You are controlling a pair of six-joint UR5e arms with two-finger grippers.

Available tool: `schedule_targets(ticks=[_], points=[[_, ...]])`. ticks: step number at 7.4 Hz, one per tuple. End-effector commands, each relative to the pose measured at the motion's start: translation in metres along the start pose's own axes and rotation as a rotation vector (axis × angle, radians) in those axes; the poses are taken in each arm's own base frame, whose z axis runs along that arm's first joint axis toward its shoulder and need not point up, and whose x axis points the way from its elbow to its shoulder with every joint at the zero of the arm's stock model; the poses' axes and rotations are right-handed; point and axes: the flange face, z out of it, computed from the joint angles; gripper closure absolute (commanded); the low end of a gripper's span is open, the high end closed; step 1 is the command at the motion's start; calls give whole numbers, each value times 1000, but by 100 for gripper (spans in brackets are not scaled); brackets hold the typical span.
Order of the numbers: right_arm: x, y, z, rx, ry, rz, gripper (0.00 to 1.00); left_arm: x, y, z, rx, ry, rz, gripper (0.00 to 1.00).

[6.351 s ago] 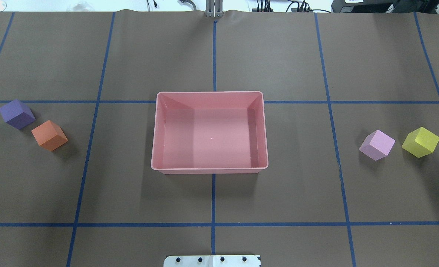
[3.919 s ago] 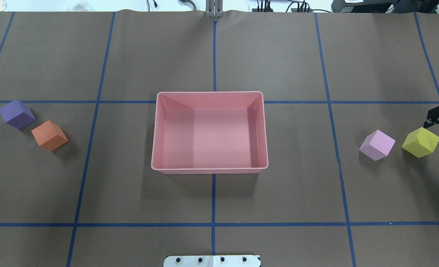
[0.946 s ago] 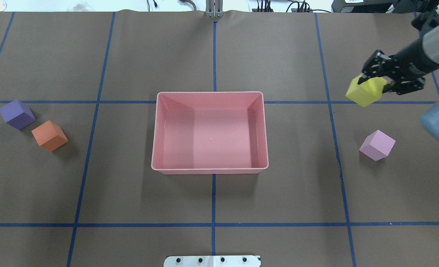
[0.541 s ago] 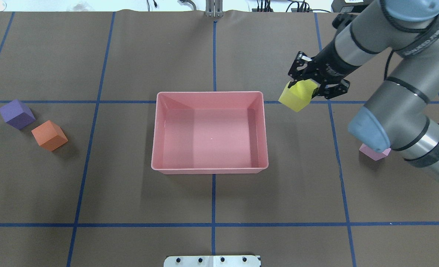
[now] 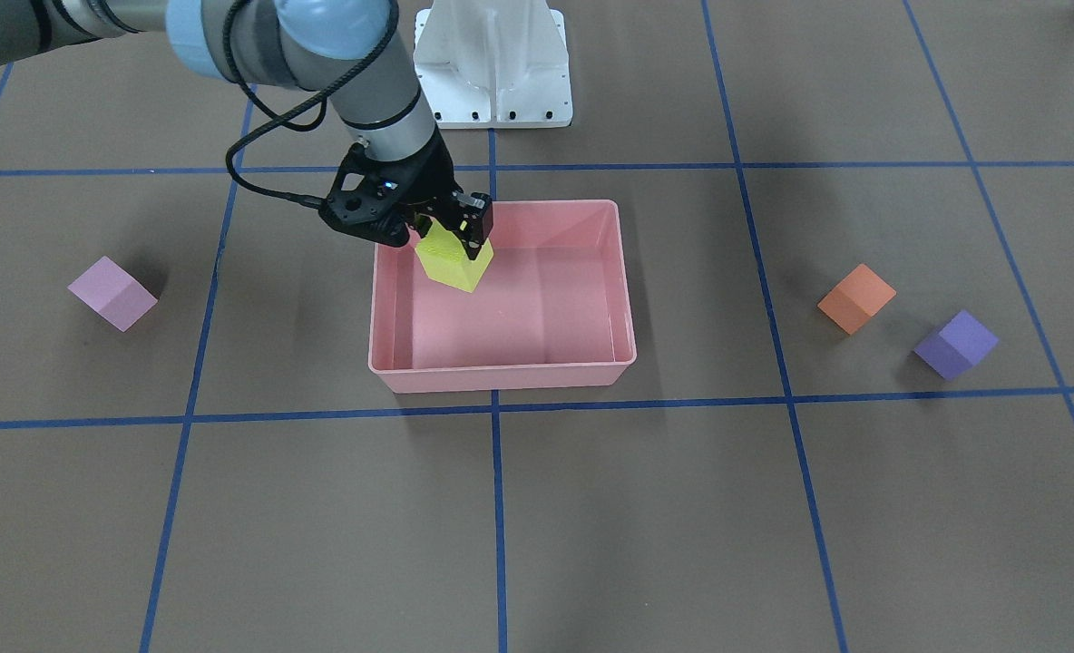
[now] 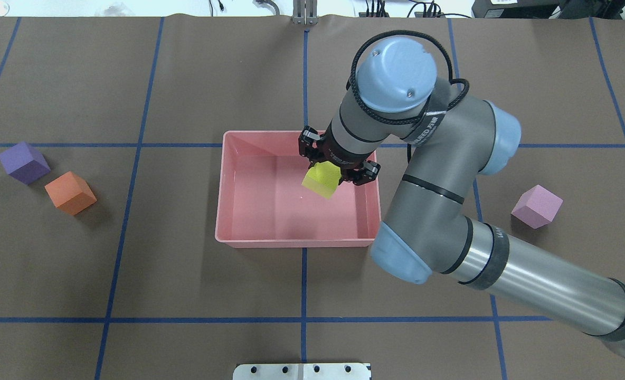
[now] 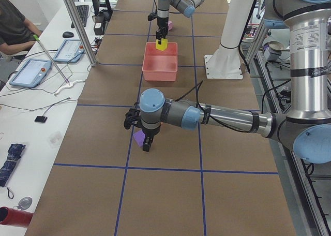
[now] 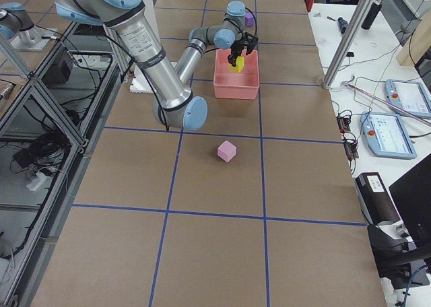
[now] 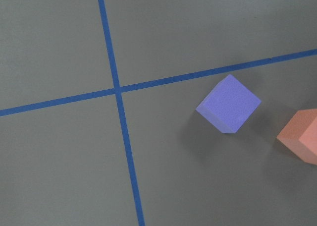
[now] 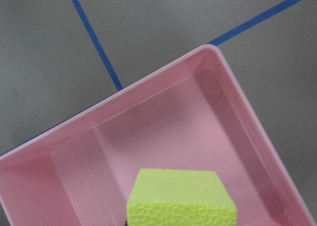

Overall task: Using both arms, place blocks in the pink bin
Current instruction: 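Lift the yellow-green cube with the right gripper over the pink bin, then drop the cube in the bin with the right gripper while left reaches for orange cube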

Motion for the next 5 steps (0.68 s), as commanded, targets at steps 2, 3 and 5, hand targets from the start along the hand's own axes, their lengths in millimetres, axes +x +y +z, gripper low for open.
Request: schedule_targets(ticks=[2, 3, 5], points=[[-1, 19, 41, 22, 54, -15, 30, 97, -42, 47, -65, 44, -160, 1], [1, 20, 44, 36, 58, -17, 24, 126, -52, 56, -83, 55, -276, 1], [0, 20, 40, 38, 52, -18, 1, 169, -55, 93, -153, 49, -371, 0]])
